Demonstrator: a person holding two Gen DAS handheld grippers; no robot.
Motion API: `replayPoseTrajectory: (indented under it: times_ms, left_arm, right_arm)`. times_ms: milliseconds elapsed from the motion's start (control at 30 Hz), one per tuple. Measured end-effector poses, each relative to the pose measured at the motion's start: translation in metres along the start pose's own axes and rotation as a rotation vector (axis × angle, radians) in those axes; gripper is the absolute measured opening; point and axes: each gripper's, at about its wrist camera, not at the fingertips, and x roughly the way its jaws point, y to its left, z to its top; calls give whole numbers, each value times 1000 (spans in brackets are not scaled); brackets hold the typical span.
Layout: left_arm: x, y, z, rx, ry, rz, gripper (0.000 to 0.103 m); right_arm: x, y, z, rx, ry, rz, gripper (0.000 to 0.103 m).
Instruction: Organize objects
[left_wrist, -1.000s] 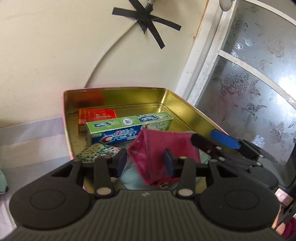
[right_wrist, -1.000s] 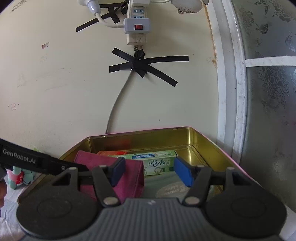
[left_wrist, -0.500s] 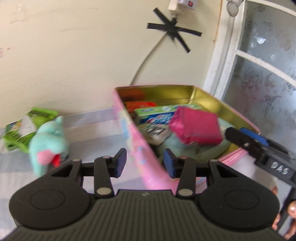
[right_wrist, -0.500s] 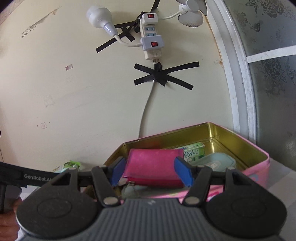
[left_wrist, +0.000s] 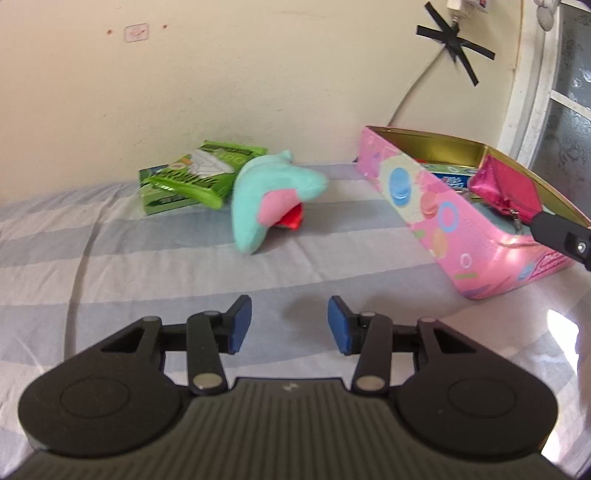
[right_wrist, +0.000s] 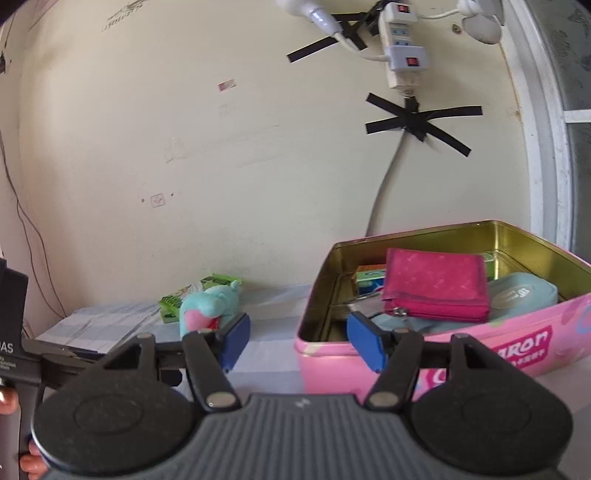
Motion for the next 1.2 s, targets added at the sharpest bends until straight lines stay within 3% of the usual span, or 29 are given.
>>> replayPoseTrajectory:
  times_ms: [133, 267, 400, 567, 667, 900, 933, 1033, 1100, 1200]
  left_arm:
    - [2, 34, -10, -22, 9, 64, 48]
    - [4, 78, -12, -130, 4, 117, 48]
    - [1, 109, -14, -250, -16, 117, 48]
    - [-10, 131, -13, -362, -50, 98, 48]
    - [-22, 140, -12, -404, -94, 99, 53]
    - [-28, 148, -9, -444, -110, 55, 54]
    - [-28, 149, -8, -443, -112, 53, 54]
    - [-27, 152, -9, -451, -111, 50, 54]
    - [-27, 155, -9, -465, -109, 43, 54]
    - [-28, 157, -10, -480, -111, 45, 54]
  right_arm:
    - [13, 27, -4, -54, 44, 39, 60]
    - [32, 54, -9, -99, 105, 82, 61]
    - [60, 81, -8, -120, 172, 134, 61]
    - [104, 124, 16, -154, 198, 204, 61]
    - [139, 165, 20, -323, 186, 163, 68]
    - [230, 234, -18, -781, 184, -32, 65]
    - [241, 237, -23, -827, 180, -72, 60]
    - [253, 236, -35, -941, 163, -136, 24]
    - [243, 234, -39, -979, 130, -136, 16]
    - [212, 227, -41, -979, 105, -81, 12]
